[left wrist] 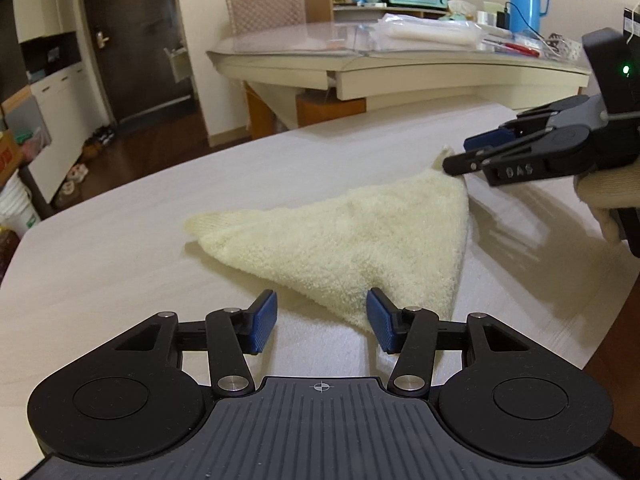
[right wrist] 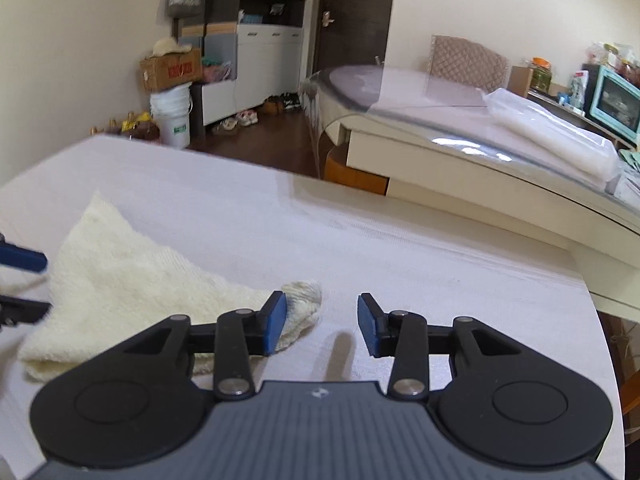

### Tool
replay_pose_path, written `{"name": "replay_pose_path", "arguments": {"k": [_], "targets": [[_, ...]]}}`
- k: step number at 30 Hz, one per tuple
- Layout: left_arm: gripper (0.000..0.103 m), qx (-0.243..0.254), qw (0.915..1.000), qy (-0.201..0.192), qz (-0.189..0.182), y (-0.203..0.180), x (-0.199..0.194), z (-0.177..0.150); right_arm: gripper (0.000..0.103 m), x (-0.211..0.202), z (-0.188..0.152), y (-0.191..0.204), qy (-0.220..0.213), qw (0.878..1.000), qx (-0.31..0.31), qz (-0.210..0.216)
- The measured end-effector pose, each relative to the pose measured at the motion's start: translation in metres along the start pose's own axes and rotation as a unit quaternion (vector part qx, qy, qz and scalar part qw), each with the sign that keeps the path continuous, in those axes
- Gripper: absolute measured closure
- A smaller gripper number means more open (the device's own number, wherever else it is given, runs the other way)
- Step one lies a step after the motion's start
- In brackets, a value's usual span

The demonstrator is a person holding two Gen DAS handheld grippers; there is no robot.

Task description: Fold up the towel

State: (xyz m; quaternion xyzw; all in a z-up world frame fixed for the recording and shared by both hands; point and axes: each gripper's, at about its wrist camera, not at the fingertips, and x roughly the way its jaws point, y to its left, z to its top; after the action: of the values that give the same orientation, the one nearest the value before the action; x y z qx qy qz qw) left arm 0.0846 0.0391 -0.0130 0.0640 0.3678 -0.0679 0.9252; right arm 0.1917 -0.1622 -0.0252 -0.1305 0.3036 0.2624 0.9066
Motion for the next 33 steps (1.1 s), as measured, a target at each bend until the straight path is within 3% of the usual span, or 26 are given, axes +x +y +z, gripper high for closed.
{"name": "replay_pose_path", "arguments": {"k": [6, 11, 16, 22, 28, 33], "targets": [[0.047, -0.052, 0.9984, -0.021, 0.008, 0.017, -0.024, -0.007, 0.057, -0.028, -0.005, -0.021, -0.047, 0.994, 0.09, 0.034], [0.046, -0.084, 0.9962, -0.013, 0.021, 0.026, -0.031, -0.018, 0.057, -0.035, -0.02, -0.028, -0.043, 0.989, 0.127, 0.055], [0.044, -0.109, 0.9934, -0.002, 0.035, 0.028, -0.03, -0.025, 0.057, -0.032, -0.025, -0.023, -0.036, 0.989, 0.131, 0.065], [0.032, -0.123, 0.9904, 0.003, 0.062, 0.031, -0.03, -0.026, 0.057, -0.024, -0.019, -0.018, -0.031, 0.99, 0.121, 0.069], [0.011, -0.13, 0.9888, 0.01, 0.073, 0.037, -0.026, -0.026, 0.057, -0.01, -0.01, -0.017, -0.022, 0.99, 0.119, 0.072], [0.009, -0.13, 0.9884, 0.01, 0.077, 0.04, -0.024, -0.026, 0.059, 0.001, -0.006, -0.014, -0.015, 0.99, 0.115, 0.074]]}}
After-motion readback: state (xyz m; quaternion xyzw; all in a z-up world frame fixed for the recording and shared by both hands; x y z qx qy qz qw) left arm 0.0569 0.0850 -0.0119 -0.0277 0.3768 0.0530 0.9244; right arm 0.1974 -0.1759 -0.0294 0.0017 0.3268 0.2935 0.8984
